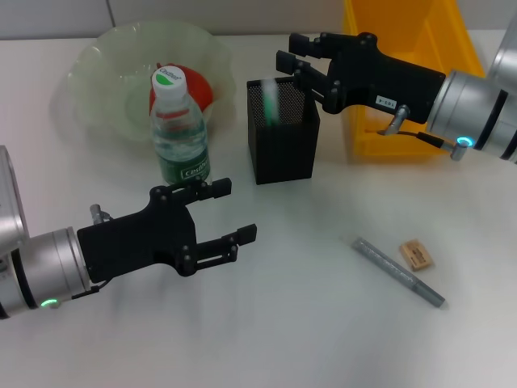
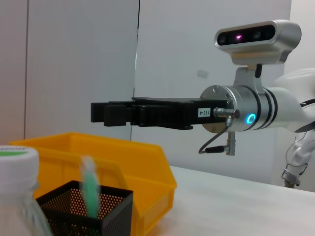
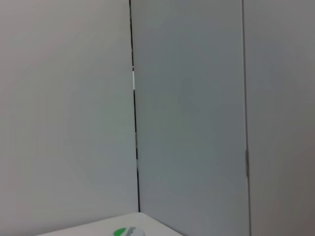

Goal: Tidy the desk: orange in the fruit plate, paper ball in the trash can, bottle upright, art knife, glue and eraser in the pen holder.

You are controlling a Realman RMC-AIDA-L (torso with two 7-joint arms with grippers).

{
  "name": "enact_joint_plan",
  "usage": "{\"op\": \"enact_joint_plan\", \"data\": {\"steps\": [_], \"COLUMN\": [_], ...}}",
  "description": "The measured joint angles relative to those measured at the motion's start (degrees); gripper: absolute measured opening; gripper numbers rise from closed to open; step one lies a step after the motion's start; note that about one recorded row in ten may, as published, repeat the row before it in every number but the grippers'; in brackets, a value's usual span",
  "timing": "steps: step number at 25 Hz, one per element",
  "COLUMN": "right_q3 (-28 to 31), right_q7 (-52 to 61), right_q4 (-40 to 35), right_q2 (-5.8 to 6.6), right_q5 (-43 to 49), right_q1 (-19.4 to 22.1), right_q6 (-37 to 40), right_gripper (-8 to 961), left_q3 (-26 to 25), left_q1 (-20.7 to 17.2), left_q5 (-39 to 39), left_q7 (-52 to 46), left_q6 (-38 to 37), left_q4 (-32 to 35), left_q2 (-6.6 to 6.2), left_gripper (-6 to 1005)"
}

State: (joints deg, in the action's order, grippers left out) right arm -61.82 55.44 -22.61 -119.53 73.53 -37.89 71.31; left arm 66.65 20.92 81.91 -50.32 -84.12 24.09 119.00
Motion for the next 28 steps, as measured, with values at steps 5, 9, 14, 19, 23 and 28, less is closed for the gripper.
{"op": "enact_joint_plan", "data": {"steps": [5,9,14,19,23,28], "right_q3": [0.0,0.2,-0.5,-1.0,0.5,2.8], "right_q7": [0.0,0.2,7.2,23.1,40.6,63.2], "right_q4": [0.0,-1.2,-9.1,-27.1,-41.9,-56.5], "right_q2": [-0.01,-0.01,0.21,0.26,0.29,0.58], "right_q5": [-0.3,-0.4,0.9,10.8,23.7,39.8], "right_q1": [-0.1,1.0,5.9,12.4,14.3,12.0], "right_q6": [-0.1,0.2,1.6,3.8,10.7,20.8], "right_gripper": [291,291,290,290,290,289], "left_q3": [-0.2,-0.3,-0.2,-0.1,-0.1,0.2], "left_q1": [0.1,0.1,0.1,0.1,0.1,0.1], "left_q5": [0.0,0.0,0.0,0.0,0.0,0.0], "left_q7": [0.0,0.0,0.0,0.0,0.4,0.5], "left_q6": [0.0,-0.1,-0.2,-0.1,-0.3,-0.6], "left_q4": [-0.2,-0.2,-0.2,-0.2,-0.2,-0.2], "left_q2": [0.0,0.0,0.0,0.01,-0.07,0.01], "left_gripper": [751,751,751,751,751,751]}}
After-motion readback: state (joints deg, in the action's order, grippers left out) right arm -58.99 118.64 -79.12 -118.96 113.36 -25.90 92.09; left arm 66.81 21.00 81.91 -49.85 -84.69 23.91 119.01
